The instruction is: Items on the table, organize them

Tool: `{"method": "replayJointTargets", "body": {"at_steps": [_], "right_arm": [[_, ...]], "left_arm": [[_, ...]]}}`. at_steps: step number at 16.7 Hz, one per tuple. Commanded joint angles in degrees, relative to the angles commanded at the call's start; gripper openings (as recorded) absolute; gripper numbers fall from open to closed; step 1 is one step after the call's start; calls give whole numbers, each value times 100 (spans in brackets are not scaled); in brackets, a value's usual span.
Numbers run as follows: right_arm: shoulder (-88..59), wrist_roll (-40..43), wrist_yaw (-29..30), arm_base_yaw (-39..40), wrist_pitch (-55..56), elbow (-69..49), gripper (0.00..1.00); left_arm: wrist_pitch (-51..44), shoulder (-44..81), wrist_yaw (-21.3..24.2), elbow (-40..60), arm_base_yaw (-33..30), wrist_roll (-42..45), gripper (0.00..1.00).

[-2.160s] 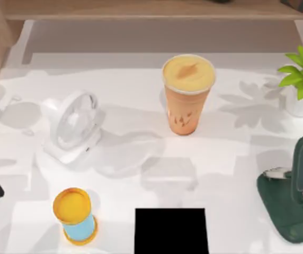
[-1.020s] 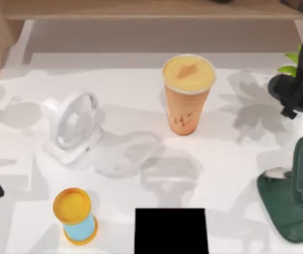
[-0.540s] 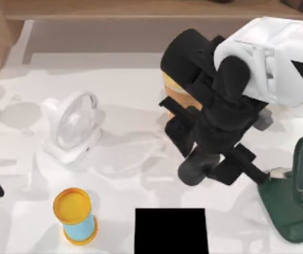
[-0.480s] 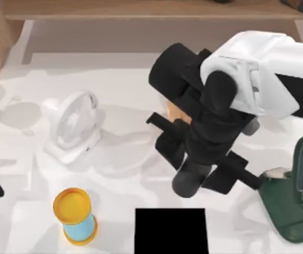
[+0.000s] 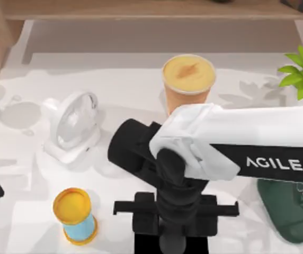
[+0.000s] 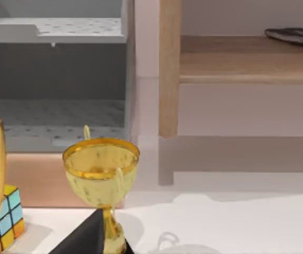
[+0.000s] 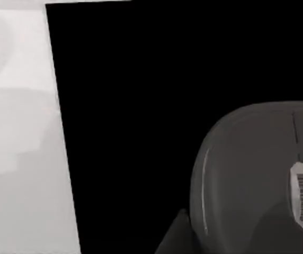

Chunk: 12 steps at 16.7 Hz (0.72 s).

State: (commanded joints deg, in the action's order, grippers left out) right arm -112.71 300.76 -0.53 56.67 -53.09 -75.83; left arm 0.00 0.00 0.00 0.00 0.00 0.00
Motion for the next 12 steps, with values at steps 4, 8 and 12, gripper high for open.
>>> {"method": "replayJointTargets", "body": {"at_steps": [4, 8, 12], "right_arm": [[-2, 3, 0, 2, 1, 1, 0], [-42, -14, -13, -9, 93, 59, 0], [-92, -2, 1, 5, 209, 119, 0]], "left_arm": [[0, 0, 0, 0, 0, 0, 100], [0, 0, 0, 0, 0, 0, 100], [0, 0, 0, 0, 0, 0, 100]]}}
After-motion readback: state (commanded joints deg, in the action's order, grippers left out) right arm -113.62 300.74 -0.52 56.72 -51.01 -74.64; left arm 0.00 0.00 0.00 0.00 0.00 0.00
